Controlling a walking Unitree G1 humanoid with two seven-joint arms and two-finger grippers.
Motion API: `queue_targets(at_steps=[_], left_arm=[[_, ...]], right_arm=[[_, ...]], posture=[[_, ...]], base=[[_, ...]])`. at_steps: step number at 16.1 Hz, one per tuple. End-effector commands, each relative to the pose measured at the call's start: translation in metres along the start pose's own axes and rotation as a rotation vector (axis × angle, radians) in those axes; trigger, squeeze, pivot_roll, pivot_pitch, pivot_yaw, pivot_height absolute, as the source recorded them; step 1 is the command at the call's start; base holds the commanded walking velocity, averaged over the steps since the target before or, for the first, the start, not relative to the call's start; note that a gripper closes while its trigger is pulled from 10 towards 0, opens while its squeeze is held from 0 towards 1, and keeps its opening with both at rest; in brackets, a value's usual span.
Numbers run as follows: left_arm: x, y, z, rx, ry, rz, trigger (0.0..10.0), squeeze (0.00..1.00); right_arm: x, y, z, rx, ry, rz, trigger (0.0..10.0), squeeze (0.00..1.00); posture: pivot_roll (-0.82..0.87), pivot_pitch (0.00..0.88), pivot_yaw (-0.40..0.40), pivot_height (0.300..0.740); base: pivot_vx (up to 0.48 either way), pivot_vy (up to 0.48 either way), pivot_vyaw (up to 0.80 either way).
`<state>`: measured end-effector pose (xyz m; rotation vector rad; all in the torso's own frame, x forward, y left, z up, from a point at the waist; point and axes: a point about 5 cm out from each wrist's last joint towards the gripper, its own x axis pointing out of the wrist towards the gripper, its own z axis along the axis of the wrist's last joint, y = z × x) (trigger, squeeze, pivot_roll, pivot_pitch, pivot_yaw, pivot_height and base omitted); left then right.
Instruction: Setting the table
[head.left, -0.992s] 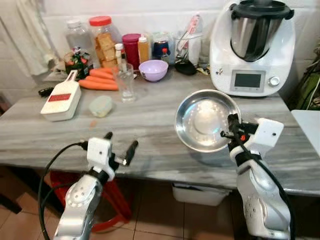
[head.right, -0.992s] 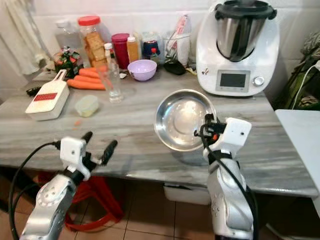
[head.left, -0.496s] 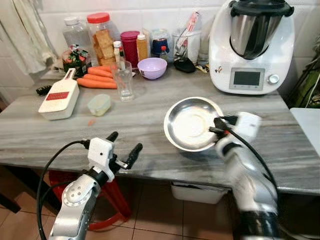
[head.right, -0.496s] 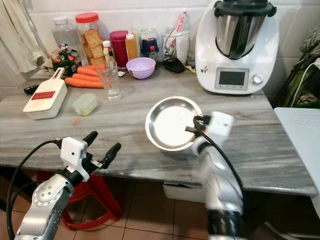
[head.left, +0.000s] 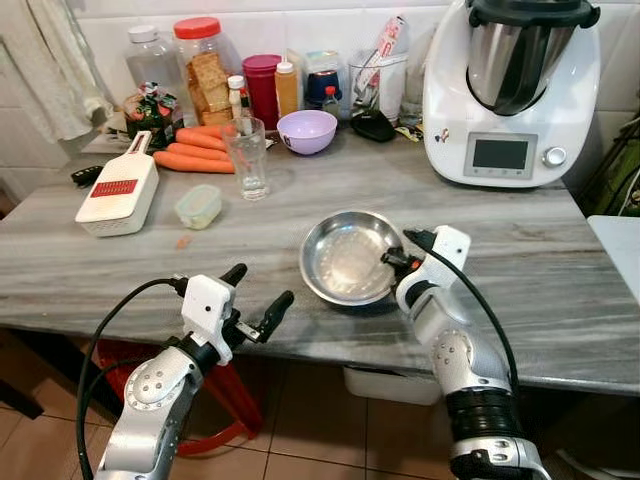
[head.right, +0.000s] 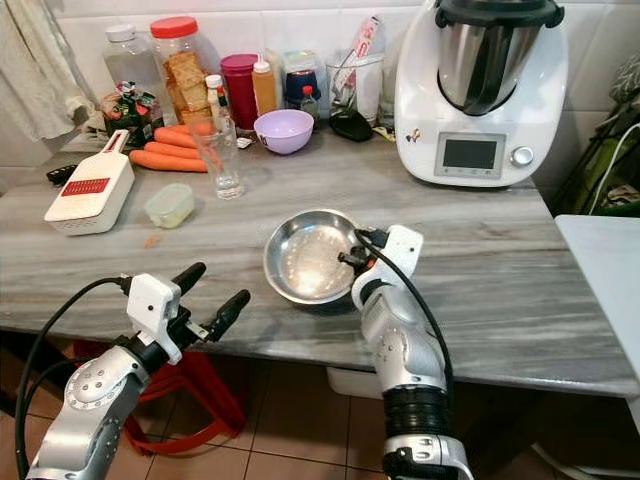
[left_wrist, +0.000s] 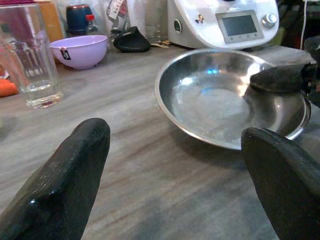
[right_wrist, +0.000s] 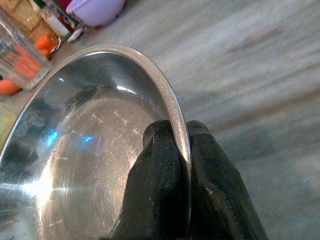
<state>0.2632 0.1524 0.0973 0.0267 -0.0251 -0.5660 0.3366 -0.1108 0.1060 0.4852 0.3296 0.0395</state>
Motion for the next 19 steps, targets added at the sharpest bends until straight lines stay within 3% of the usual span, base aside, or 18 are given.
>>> queue_targets(at_steps=[1,2,3,12,16,19], left_arm=[[-0.001,0.002,0.003,0.017,0.002,-0.017,10.0,0.0],[-0.001,0.001,0.003,0.021,0.006,-0.03,10.0,0.0],[-0.001,0.001,0.003,0.027,0.008,-0.041,10.0,0.0],[0.001,-0.005,-0.002,0.011,0.01,-0.063,10.0,0.0],[0.002,-0.005,0.0,0.01,0.0,-0.053,10.0,0.0],[0.002,-0.005,0.001,0.011,-0.01,-0.021,10.0,0.0]], right_arm=[[0.004,0.008,0.0,0.035,0.023,0.015,10.0,0.0],[0.005,0.01,-0.004,0.054,0.049,0.023,10.0,0.01],[0.006,0.011,-0.004,0.05,0.049,0.02,10.0,1.0],[0.004,-0.001,0.0,0.014,0.016,-0.025,10.0,1.0],[-0.012,0.0,0.035,-0.12,-0.219,0.008,10.0,1.0],[-0.023,-0.005,0.043,-0.196,-0.313,-0.011,10.0,1.0]], posture=[[0.0,0.0,0.064,0.74],[0.0,0.0,0.065,0.74],[0.0,0.0,0.066,0.74],[0.0,0.0,0.067,0.74],[0.0,0.0,0.062,0.74],[0.0,0.0,0.061,0.74]], base=[[0.0,0.0,0.0],[0.0,0.0,0.0],[0.0,0.0,0.0],[0.0,0.0,0.0],[0.0,0.0,0.0],[0.0,0.0,0.0]])
